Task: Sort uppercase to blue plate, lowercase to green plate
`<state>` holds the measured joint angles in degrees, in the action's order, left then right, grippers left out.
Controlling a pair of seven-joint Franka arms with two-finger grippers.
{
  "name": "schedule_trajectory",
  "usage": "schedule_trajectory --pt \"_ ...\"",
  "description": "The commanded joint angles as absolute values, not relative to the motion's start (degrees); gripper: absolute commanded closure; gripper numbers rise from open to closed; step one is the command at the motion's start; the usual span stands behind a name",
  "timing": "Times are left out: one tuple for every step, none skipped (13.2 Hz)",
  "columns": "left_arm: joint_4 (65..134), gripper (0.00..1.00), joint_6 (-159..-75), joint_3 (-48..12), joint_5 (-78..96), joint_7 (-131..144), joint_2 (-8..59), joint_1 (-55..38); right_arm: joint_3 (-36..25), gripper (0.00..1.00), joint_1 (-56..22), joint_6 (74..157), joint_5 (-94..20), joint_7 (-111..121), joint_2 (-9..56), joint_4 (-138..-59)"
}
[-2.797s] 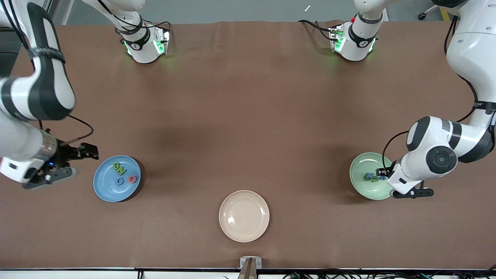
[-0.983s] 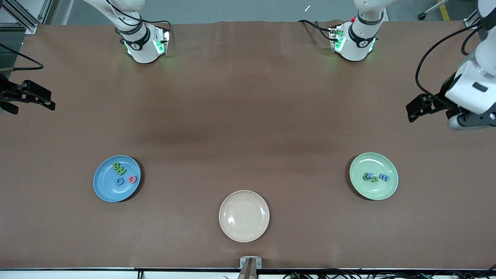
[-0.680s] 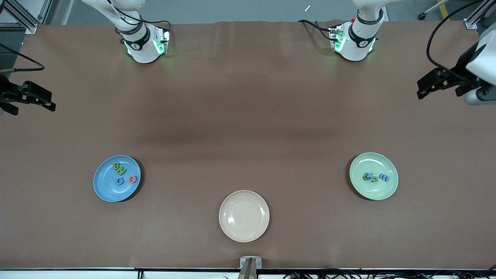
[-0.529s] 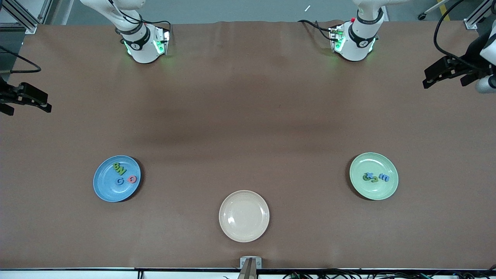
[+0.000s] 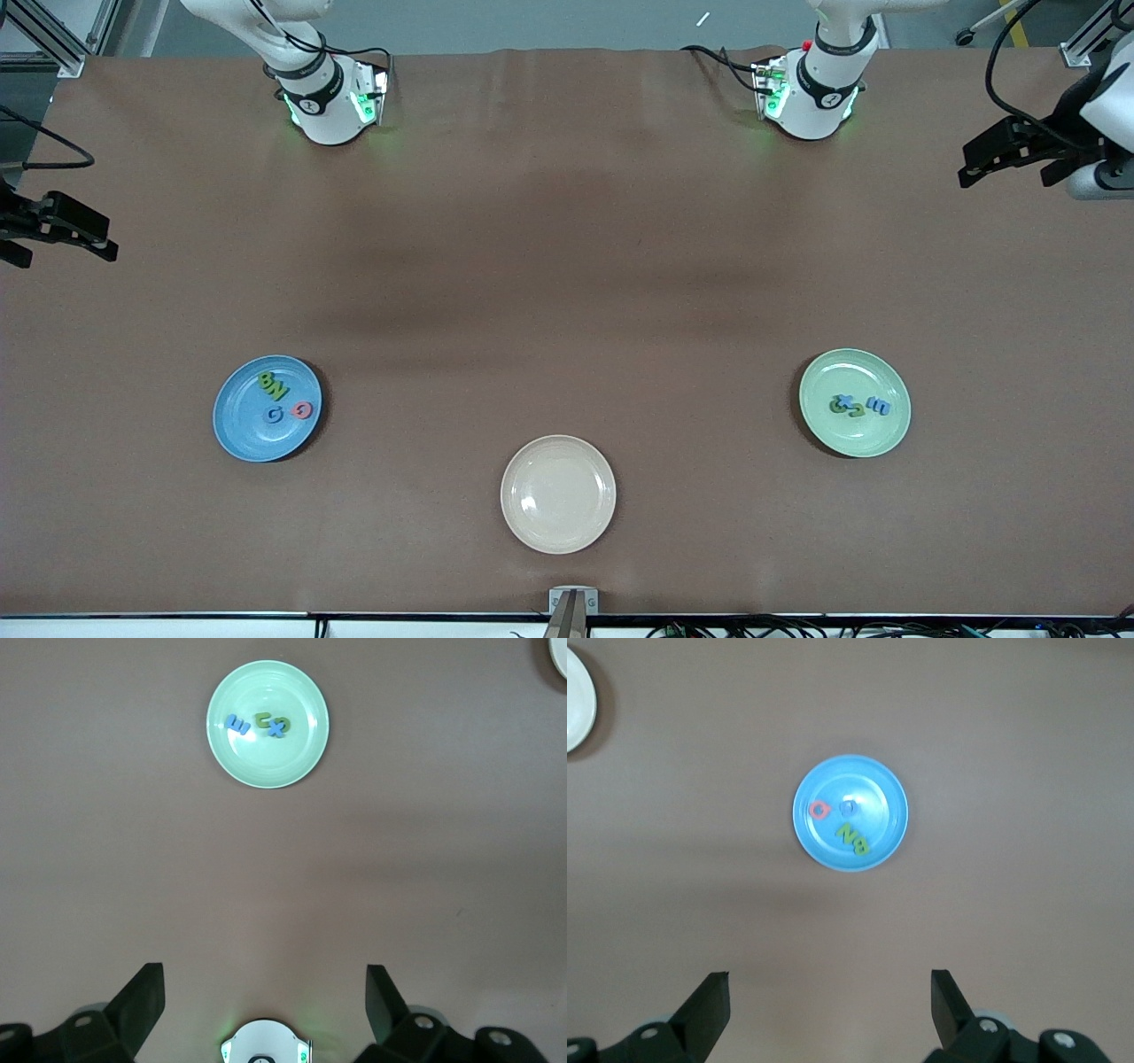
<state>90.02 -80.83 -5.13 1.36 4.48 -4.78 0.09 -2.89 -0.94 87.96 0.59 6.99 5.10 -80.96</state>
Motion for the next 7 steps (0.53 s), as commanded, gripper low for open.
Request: schedule_trajectory --pt "94.57 0.00 -83.85 -4.75 1.41 4.04 -8.96 -0.79 -5.80 0.00 -4.13 90.44 -1.48 6.06 2.20 -84.81" --pt "95.44 0.00 -84.11 -4.57 1.41 4.04 -9.66 -0.88 -5.80 0.00 -4.13 90.35 -2.89 6.06 1.85 -84.81" --pt "96.58 0.00 -84.46 -4.57 1.41 4.57 -10.45 -1.05 -5.89 0.00 -3.87 90.00 -4.21 6.06 1.67 -84.81" --pt "97.37 0.00 -85.07 -4.66 1.41 4.92 -10.81 -1.66 -5.89 0.00 -3.69 90.00 -4.39 6.06 1.58 -84.90" --pt "97.56 0.00 -85.17 -4.66 1.41 5.10 -10.90 -1.76 -5.89 0.00 -3.60 90.17 -4.31 6.06 1.58 -84.82" --pt "97.73 0.00 -85.25 -4.66 1.41 5.18 -11.16 -1.84 -5.71 0.00 -3.43 90.35 -4.31 6.06 1.58 -84.81" --pt "97.56 0.00 -85.17 -4.57 1.41 5.27 -11.34 -2.02 -5.63 0.00 -3.25 90.79 -3.78 6.15 1.76 -84.55"
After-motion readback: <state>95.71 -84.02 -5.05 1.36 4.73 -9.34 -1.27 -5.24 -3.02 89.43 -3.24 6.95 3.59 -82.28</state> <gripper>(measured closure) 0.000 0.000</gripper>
